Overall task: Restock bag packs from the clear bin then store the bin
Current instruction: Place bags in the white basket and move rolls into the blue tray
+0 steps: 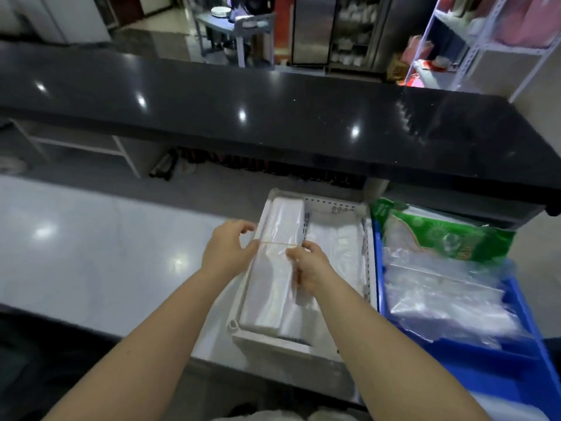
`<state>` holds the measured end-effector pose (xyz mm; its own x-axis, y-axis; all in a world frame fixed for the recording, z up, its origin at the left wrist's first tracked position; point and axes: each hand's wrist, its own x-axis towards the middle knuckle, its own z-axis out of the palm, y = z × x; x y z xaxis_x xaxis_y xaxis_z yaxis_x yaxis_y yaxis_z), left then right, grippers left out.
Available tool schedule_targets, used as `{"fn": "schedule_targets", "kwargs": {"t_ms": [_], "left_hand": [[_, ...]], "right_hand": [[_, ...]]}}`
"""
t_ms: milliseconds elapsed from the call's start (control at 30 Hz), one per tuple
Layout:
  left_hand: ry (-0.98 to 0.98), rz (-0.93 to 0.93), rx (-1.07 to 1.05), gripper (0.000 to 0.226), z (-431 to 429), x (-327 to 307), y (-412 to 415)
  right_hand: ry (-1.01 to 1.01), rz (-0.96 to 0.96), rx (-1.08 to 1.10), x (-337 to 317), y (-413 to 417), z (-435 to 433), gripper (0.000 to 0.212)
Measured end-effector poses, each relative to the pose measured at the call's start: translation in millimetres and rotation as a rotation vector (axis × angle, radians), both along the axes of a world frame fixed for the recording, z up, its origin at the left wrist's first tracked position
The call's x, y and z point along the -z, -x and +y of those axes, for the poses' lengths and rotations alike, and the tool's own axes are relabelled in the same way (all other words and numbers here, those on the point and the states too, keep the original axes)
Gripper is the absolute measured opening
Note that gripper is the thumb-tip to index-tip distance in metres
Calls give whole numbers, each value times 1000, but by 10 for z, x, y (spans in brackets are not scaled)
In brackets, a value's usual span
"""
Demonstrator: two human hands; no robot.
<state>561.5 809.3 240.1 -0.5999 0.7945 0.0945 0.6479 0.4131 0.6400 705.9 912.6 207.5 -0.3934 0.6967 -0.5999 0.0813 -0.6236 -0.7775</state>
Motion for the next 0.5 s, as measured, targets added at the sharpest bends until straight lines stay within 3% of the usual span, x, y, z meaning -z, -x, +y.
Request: {"fn": "schedule_targets", "kwargs": {"t_ms": [133, 267, 400, 500], "left_hand": [[75, 93, -9, 30, -116, 90, -60], [119, 243, -15, 30, -205, 39, -64], [171, 346, -78, 32, -396, -81, 48], [190, 360, -179, 33, -743, -168, 221]], "right_hand": [[-321, -275, -163, 78, -3, -56, 40], [-819, -582, -297, -72, 74, -74, 65], [-1117, -350, -594, -373, 461, -242, 44], [-1334, -376, -861, -555, 860, -506, 33]]}}
